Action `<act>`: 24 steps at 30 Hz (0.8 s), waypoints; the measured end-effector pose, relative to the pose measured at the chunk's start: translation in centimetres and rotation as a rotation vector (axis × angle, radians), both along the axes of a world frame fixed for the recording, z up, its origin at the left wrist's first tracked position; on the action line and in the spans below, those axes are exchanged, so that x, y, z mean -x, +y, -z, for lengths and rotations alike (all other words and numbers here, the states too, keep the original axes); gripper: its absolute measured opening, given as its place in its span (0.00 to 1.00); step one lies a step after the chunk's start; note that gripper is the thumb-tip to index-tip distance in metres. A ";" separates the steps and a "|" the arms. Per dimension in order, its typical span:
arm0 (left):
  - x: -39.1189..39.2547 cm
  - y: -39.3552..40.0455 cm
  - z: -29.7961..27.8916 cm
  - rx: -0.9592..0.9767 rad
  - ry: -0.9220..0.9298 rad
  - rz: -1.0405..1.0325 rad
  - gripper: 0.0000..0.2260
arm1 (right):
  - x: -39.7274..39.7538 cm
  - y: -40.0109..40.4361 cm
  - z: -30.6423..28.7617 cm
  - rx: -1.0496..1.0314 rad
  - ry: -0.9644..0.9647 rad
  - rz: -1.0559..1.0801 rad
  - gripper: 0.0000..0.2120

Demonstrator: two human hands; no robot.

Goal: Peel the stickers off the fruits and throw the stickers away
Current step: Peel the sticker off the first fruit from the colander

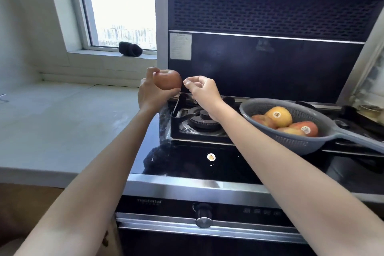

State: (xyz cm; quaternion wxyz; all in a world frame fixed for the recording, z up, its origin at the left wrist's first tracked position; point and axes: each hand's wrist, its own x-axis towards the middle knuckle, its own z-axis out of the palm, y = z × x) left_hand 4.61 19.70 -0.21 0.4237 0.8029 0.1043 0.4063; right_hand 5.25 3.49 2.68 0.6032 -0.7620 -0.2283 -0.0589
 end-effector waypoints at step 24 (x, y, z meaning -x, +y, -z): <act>-9.6 4.6 7.0 -0.028 0.235 0.050 0.35 | -4.5 -0.4 2.7 -0.001 -0.069 0.066 0.07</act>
